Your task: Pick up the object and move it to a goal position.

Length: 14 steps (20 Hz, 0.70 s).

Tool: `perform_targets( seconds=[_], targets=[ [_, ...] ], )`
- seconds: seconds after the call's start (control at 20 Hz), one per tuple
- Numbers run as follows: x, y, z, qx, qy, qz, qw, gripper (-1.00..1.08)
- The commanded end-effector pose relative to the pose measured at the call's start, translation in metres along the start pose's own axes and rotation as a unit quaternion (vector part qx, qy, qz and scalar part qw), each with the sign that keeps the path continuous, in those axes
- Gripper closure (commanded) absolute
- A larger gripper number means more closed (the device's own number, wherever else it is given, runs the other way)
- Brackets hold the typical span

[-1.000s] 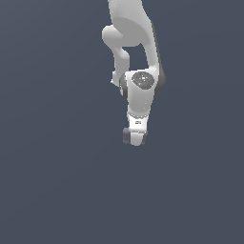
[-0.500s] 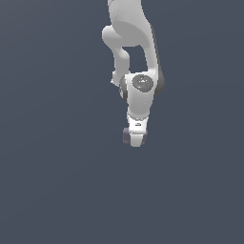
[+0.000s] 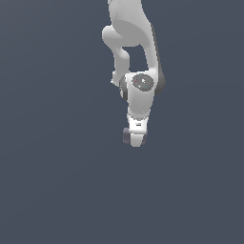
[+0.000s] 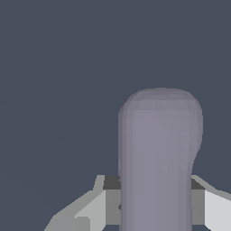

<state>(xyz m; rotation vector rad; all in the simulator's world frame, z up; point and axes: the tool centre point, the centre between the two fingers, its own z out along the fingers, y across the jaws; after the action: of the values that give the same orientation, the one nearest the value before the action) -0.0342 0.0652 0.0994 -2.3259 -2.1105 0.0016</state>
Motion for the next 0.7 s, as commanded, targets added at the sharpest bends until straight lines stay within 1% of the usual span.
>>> perform_targets(
  seconds=[0.0, 0.3, 0.65],
  targets=[
    [0.001, 0.002, -0.006, -0.001, 0.0, 0.0, 1.0, 1.08],
    [0.005, 0.009, -0.036, -0.001, 0.001, 0.0, 1.0, 1.08],
    [0.013, 0.023, -0.093, 0.0, 0.001, -0.001, 1.0, 1.08]
  ],
)
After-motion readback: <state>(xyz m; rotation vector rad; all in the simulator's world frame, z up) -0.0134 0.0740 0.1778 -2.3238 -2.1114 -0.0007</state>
